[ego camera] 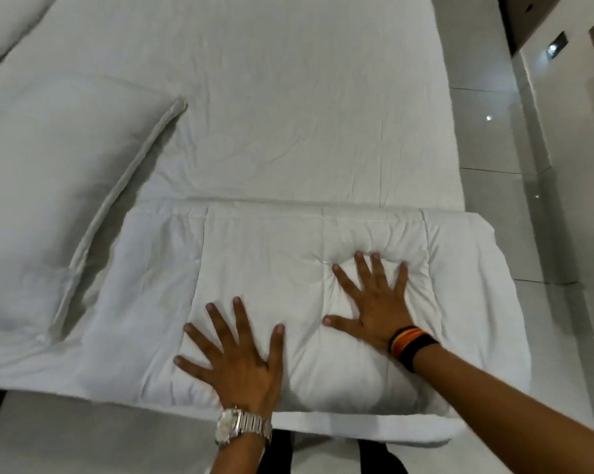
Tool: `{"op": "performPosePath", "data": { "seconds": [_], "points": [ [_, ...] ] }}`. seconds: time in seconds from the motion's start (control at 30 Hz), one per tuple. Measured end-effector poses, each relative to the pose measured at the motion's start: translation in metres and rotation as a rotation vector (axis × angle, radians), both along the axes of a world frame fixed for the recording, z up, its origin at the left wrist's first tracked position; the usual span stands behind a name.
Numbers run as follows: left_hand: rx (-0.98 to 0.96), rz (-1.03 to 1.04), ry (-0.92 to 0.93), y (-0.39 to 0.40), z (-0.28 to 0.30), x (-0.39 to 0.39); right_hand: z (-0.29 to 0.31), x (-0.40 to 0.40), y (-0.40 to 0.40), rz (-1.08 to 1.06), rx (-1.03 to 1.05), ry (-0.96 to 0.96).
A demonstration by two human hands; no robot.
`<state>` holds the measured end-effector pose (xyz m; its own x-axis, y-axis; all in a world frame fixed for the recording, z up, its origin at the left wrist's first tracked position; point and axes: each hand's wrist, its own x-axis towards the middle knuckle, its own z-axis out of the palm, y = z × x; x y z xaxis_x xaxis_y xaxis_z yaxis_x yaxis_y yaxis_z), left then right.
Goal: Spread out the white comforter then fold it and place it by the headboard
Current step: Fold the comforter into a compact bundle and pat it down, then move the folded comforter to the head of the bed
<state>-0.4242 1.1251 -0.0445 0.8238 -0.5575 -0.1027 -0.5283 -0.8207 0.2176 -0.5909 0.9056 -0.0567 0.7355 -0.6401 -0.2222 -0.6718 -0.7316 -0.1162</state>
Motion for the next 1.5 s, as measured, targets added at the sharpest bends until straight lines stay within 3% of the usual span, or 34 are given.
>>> {"op": "performPosePath", "data": {
  "seconds": [0.13, 0.3, 0.47, 0.53, 0.63, 0.77, 0.87, 0.97, 1.27, 1.4, 1.5],
  "points": [
    [0.02, 0.108, -0.051, -0.033, -0.031, -0.003, -0.001, -0.061, -0.067, 0.187, -0.119, 0.006],
    [0.089, 0.113, -0.1, -0.062, -0.055, -0.004, -0.016, -0.061, -0.081, 0.176, -0.005, 0.102],
    [0.053, 0.239, -0.067, -0.038, -0.025, -0.021, 0.021, 0.007, -0.122, 0.251, 0.034, -0.181],
    [-0.044, 0.365, 0.019, -0.033, -0.014, -0.038, 0.033, 0.062, -0.139, 0.28, 0.178, -0.187],
    [-0.303, 0.594, 0.129, -0.022, -0.008, -0.063, 0.04, 0.139, -0.147, 0.291, 0.449, -0.012],
    [-0.65, 1.06, 0.376, -0.022, -0.004, -0.096, 0.015, 0.179, -0.151, 0.226, 0.749, 0.09],
    [-0.899, 1.266, 0.49, -0.031, -0.013, -0.117, -0.02, 0.181, -0.158, 0.127, 0.8, 0.184],
    [-0.989, 1.348, 0.496, -0.042, -0.024, -0.131, -0.04, 0.187, -0.165, 0.105, 0.787, 0.216],
    [-1.104, 1.378, 0.45, -0.041, 0.012, -0.123, 0.003, 0.17, -0.144, 0.013, 1.043, 0.039],
    [-1.296, 1.32, 0.525, -0.021, 0.058, -0.092, 0.071, 0.165, -0.114, -0.083, 1.105, -0.085],
    [-1.357, 1.159, 0.523, 0.015, 0.096, -0.041, 0.126, 0.178, -0.088, -0.139, 1.076, -0.192]
  ]
}}
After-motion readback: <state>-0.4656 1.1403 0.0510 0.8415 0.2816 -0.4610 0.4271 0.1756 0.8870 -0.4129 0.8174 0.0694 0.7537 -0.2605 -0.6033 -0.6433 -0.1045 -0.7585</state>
